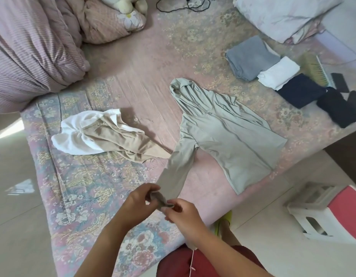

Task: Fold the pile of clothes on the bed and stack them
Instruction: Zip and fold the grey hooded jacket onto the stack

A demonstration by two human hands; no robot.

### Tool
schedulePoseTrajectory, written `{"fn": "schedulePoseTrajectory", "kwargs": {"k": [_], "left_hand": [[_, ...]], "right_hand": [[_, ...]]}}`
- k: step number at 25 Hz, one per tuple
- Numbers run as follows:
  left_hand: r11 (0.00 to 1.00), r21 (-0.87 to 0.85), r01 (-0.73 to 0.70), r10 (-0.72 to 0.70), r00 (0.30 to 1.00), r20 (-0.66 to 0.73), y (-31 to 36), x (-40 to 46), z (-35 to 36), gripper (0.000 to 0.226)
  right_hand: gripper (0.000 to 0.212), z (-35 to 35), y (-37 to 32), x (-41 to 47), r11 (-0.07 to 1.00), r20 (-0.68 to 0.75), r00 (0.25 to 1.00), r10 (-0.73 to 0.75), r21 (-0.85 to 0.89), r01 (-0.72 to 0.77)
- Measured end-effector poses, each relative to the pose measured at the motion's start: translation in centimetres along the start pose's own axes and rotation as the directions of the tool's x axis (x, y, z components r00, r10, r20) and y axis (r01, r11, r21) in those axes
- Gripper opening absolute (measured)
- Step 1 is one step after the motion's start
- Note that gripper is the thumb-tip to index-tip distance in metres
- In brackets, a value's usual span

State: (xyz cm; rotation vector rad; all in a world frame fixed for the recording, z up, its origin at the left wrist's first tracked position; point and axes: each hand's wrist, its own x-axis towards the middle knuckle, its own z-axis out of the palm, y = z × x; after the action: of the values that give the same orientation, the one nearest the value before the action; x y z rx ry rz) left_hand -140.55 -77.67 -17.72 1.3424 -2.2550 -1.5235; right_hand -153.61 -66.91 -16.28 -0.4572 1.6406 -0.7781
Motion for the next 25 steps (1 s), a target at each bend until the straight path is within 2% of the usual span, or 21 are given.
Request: {"fn": "schedulePoseTrajectory", "kwargs": {"k": [2, 3, 5, 7, 11, 12, 14, 17, 20, 22, 25], "left_hand": [[0.998, -0.062, 0.015, -0.013, 0.999, 0.034, 2.8, 3.4, 0.9, 0.043], [0.996, -0.087, 0.016, -0.013, 0.999, 0.038, 4.5, 5.3, 1.4, 0.049], [0.993, -0.111, -0.032, 0.034, 0.999, 0.018, 8.2, 9.9, 3.0, 0.054], [0.990, -0.102, -0.097, 0.095, 0.995, -0.032, 12.2, 15.0, 4.5, 0.051], [0.970, -0.175, -0.167, 0.107, 0.945, -0.309, 19.7, 26.1, 9.3, 0.052], [0.964, -0.211, -0.159, 0.063, 0.914, -0.400, 20.1, 28.0, 11.1, 0.052], [0.951, -0.303, -0.060, -0.114, 0.843, -0.525, 19.0, 30.5, 14.8, 0.052], [0.892, -0.402, 0.207, -0.410, 0.744, -0.527, 14.2, 32.0, 20.8, 0.047], [0.893, -0.280, 0.352, -0.449, 0.681, -0.578, 9.7, 34.0, 25.8, 0.048], [0.897, -0.149, 0.416, -0.421, 0.702, -0.574, 7.4, 35.2, 28.0, 0.052], [0.887, 0.128, 0.444, -0.305, 0.772, -0.558, 4.5, 37.6, 29.8, 0.056]], "right_hand": [[0.025, -3.3, -0.8, 1.5, 0.969, 0.005, 0.994, -0.108, -0.221, 0.106], [0.024, -5.1, -1.5, 2.6, 0.938, -0.047, 0.984, -0.171, -0.315, 0.148], [0.018, -9.2, -3.3, 5.2, 0.897, -0.181, 0.928, -0.324, -0.370, 0.241], [0.016, -13.8, -5.6, 8.2, 0.892, -0.266, 0.875, -0.404, -0.327, 0.313], [0.009, -26.8, -11.8, 17.4, 0.951, -0.252, 0.917, -0.311, -0.082, 0.300], [0.009, -30.3, -12.9, 20.4, 0.956, -0.255, 0.922, -0.292, -0.041, 0.292], [0.009, -36.3, -14.6, 26.3, 0.959, -0.238, 0.936, -0.259, 0.049, 0.278], [0.023, -42.8, -15.7, 33.8, 0.964, -0.118, 0.978, -0.173, 0.183, 0.193], [0.027, -47.4, -15.7, 40.0, 0.969, -0.029, 0.992, -0.124, 0.211, 0.127], [0.023, -49.8, -14.9, 43.4, 0.970, -0.058, 0.995, -0.083, 0.225, 0.094], [0.019, -52.6, -13.0, 46.9, 0.983, -0.118, 0.992, -0.036, 0.173, 0.056]]}}
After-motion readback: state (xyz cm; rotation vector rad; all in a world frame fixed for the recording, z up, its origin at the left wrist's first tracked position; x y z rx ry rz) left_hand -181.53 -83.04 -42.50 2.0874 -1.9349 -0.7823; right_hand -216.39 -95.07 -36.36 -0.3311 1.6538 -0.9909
